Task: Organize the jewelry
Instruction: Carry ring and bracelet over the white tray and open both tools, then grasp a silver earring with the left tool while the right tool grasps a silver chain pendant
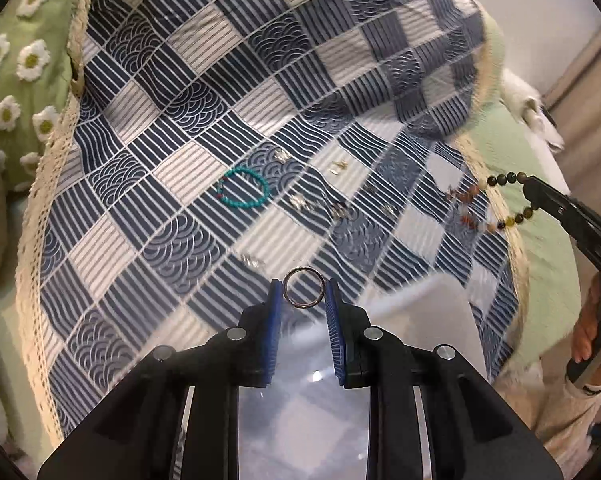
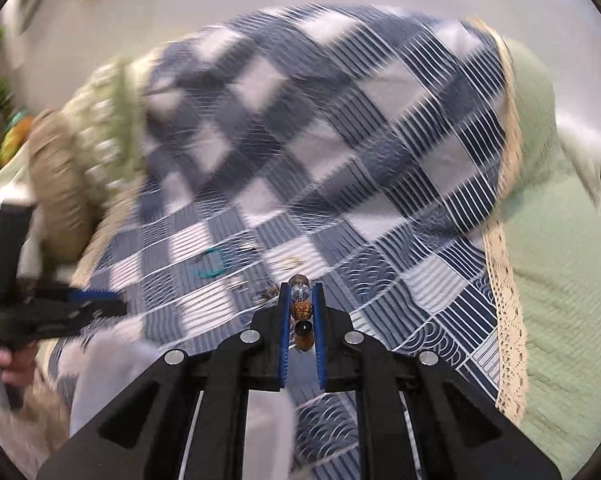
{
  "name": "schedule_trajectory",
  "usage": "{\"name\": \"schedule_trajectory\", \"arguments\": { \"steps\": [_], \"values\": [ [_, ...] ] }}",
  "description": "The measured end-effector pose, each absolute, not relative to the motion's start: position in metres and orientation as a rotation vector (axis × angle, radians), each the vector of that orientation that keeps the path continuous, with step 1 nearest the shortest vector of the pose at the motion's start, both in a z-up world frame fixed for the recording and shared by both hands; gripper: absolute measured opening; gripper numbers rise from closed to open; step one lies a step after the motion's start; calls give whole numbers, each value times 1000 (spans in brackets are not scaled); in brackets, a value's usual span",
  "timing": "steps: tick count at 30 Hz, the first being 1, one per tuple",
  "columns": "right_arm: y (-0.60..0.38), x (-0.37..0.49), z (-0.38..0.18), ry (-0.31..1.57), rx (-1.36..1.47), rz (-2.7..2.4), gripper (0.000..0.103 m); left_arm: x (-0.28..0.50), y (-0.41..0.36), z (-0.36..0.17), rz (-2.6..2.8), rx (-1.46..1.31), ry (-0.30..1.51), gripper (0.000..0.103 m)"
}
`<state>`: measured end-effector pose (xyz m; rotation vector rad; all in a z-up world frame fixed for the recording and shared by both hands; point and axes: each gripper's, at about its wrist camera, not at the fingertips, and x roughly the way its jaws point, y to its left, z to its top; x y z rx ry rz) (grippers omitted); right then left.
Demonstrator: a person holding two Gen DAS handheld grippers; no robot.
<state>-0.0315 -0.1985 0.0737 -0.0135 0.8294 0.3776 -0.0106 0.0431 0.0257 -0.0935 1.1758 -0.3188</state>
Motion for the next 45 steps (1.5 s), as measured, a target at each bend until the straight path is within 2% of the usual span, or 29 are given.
{"name": "schedule_trajectory", "arguments": {
  "steps": [5,15,20,31,32,33,35,36,37,38,45],
  "values": [
    [-162,-82,54,932,-69,575,12,-61,28,8,-386,4,1218,20],
    [-116,-137,-35,1190,-263,714,12,-123,-2,-63,-486,243,1385,21],
    [-113,-135,-54,1233,-328,660,12,-129,-3,-90,-446,324,1432,21],
    [-107,-136,-65,1249,-402,650,13,-136,-7,-91,-443,372,1415,22],
    [-107,-137,-64,1241,-418,640,15,-137,-8,-90,-440,375,1415,29],
    [-106,-137,-64,1236,-425,631,20,-137,-9,-89,-441,377,1414,41],
    [-107,-138,-59,1197,-432,616,48,-137,-12,-82,-452,376,1384,52],
    [-108,-138,-56,1180,-433,616,51,-138,-13,-77,-457,374,1364,65],
    [-109,-139,-52,1170,-424,624,52,-138,-13,-73,-459,371,1344,71],
    [-109,-138,-52,1171,-413,628,52,-138,-12,-67,-457,368,1319,73],
    [-120,-126,-37,1117,-371,568,52,-124,3,-47,-414,280,1263,73]
  ]
}}
